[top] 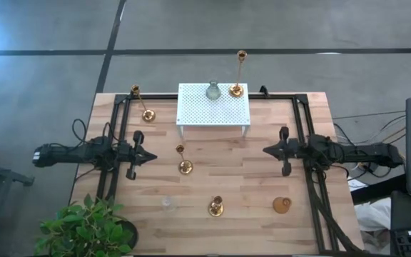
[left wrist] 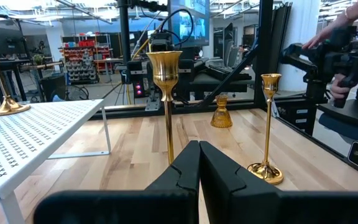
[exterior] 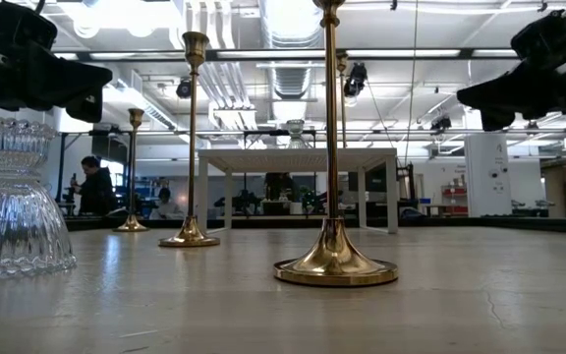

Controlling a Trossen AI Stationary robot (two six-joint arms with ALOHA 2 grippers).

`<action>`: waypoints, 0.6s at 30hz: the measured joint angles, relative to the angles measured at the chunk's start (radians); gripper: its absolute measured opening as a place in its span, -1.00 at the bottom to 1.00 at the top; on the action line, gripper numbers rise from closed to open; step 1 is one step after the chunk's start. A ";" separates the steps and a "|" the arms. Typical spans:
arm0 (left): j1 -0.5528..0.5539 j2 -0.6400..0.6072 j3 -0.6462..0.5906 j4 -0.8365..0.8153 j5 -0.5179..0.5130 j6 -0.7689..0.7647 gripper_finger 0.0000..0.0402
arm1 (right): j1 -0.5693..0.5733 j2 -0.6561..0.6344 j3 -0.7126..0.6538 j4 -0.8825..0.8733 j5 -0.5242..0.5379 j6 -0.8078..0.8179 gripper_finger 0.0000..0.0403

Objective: Pick & Place candle stick holders
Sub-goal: Put the gold candle holder on the shelf

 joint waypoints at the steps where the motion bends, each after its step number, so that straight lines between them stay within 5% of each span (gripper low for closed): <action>1: 0.000 0.000 0.000 0.000 0.000 0.000 -0.93 | 0.000 -0.027 0.000 -0.026 0.004 -0.003 -0.96; 6: 0.000 0.000 0.000 0.000 0.000 0.000 -0.93 | 0.000 -0.144 0.001 -0.077 0.032 0.000 -0.96; 18: 0.000 0.001 0.000 0.000 0.000 0.000 -0.93 | 0.001 -0.104 0.000 -0.065 0.028 0.001 -0.96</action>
